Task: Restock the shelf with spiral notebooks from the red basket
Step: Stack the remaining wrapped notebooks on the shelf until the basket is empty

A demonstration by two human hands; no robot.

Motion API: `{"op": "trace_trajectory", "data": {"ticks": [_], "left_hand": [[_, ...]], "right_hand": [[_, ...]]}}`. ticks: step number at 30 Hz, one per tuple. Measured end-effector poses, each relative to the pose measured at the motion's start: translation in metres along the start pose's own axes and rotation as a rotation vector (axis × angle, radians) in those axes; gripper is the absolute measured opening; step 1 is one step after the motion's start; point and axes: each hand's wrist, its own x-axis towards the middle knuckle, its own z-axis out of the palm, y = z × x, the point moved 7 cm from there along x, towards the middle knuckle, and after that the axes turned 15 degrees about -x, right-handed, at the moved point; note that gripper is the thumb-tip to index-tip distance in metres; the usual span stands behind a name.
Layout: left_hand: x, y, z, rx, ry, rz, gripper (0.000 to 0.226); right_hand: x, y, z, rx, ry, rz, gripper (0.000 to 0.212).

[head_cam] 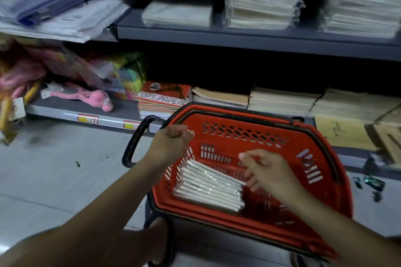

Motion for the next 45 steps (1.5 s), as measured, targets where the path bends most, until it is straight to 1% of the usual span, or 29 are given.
{"op": "trace_trajectory", "data": {"ticks": [2, 3, 5, 6, 8, 9, 10, 11, 13, 15, 16, 17, 19, 21, 23, 25, 27, 28, 31, 32, 33, 34, 35, 37, 38, 40, 42, 44, 45], "left_hand": [[0.001, -0.014, 0.005, 0.078, -0.015, -0.037, 0.016], [0.002, -0.020, 0.007, 0.126, -0.018, -0.054, 0.019], [0.008, -0.034, 0.014, 0.207, -0.031, -0.074, 0.025], [0.010, -0.038, 0.019, 0.245, -0.045, -0.084, 0.024], [0.019, -0.048, 0.030, 0.305, -0.070, -0.085, 0.009], [0.023, -0.054, 0.036, 0.346, -0.086, -0.088, 0.007], [0.030, -0.064, 0.040, 0.400, -0.118, -0.100, 0.018], [0.033, -0.071, 0.042, 0.456, -0.145, -0.103, 0.023], [0.037, -0.084, 0.037, 0.597, -0.164, -0.112, 0.006], [0.039, -0.094, 0.031, 0.826, -0.240, -0.108, 0.032], [0.038, -0.096, 0.028, 0.930, -0.274, -0.107, 0.042], [0.040, -0.097, 0.025, 0.989, -0.289, -0.101, 0.047], [0.044, -0.098, 0.023, 1.001, -0.307, -0.091, 0.047], [0.044, -0.098, 0.024, 0.963, -0.319, -0.095, 0.047], [0.041, -0.101, 0.027, 0.978, -0.335, -0.106, 0.056], [0.036, -0.104, 0.032, 1.105, -0.340, -0.073, 0.066], [0.027, -0.104, 0.035, 1.195, -0.295, -0.034, 0.067], [0.021, -0.102, 0.036, 1.189, -0.264, -0.021, 0.066], [-0.008, -0.085, 0.039, 1.076, -0.165, 0.038, 0.054], [-0.020, -0.079, 0.040, 1.001, -0.138, 0.075, 0.044], [-0.032, -0.072, 0.039, 0.873, -0.104, 0.108, 0.030], [-0.044, -0.069, 0.036, 0.681, -0.066, 0.089, 0.017], [-0.056, -0.069, 0.031, 0.426, -0.019, 0.014, 0.016], [-0.075, -0.080, 0.022, -0.102, 0.086, -0.201, 0.019], [-0.084, -0.085, 0.021, -0.277, 0.106, -0.296, 0.016], [-0.101, -0.087, 0.022, -0.527, 0.065, -0.436, 0.019], [-0.116, -0.072, 0.024, -0.670, -0.068, -0.503, 0.023], [-0.132, -0.047, 0.021, -0.691, -0.218, -0.468, 0.025], [-0.140, -0.032, 0.018, -0.667, -0.293, -0.421, 0.028]], "right_hand": [[-0.008, 0.023, 0.011, 0.092, -0.074, 0.127, 0.027], [-0.012, 0.030, 0.015, 0.142, -0.108, 0.186, 0.029], [-0.014, 0.037, 0.021, 0.178, -0.156, 0.241, 0.030], [-0.013, 0.037, 0.023, 0.180, -0.159, 0.250, 0.030], [-0.006, 0.041, 0.028, 0.168, -0.147, 0.260, 0.028], [-0.002, 0.044, 0.031, 0.159, -0.133, 0.274, 0.028], [0.004, 0.049, 0.034, 0.142, -0.112, 0.292, 0.028], [0.008, 0.054, 0.037, 0.119, -0.089, 0.310, 0.027], [0.014, 0.064, 0.041, 0.105, -0.053, 0.350, 0.024], [0.018, 0.077, 0.045, 0.131, -0.057, 0.429, 0.028], [0.018, 0.084, 0.049, 0.145, -0.089, 0.488, 0.034], [0.018, 0.090, 0.054, 0.167, -0.135, 0.545, 0.037], [0.017, 0.094, 0.065, 0.236, -0.242, 0.605, 0.038], [0.016, 0.092, 0.072, 0.258, -0.291, 0.622, 0.030], [0.013, 0.088, 0.073, 0.276, -0.288, 0.651, 0.021], [0.009, 0.084, 0.069, 0.306, -0.259, 0.667, 0.022], [0.004, 0.083, 0.065, 0.356, -0.225, 0.676, 0.021], [0.001, 0.084, 0.063, 0.381, -0.204, 0.679, 0.019], [-0.015, 0.083, 0.053, 0.482, -0.135, 0.682, 0.007], [-0.020, 0.082, 0.048, 0.546, -0.107, 0.684, 0.006], [-0.026, 0.080, 0.042, 0.628, -0.093, 0.679, 0.009], [-0.032, 0.076, 0.037, 0.708, -0.094, 0.659, 0.014], [-0.038, 0.070, 0.031, 0.769, -0.109, 0.626, 0.018], [-0.052, 0.055, 0.019, 0.815, -0.141, 0.543, 0.020], [-0.060, 0.048, 0.011, 0.811, -0.147, 0.497, 0.021], [-0.077, 0.031, -0.005, 0.802, -0.166, 0.396, 0.017], [-0.098, 0.012, -0.022, 0.781, -0.212, 0.279, 0.016], [-0.119, -0.007, -0.038, 0.728, -0.262, 0.159, 0.020], [-0.128, -0.016, -0.046, 0.706, -0.274, 0.107, 0.021]]}}
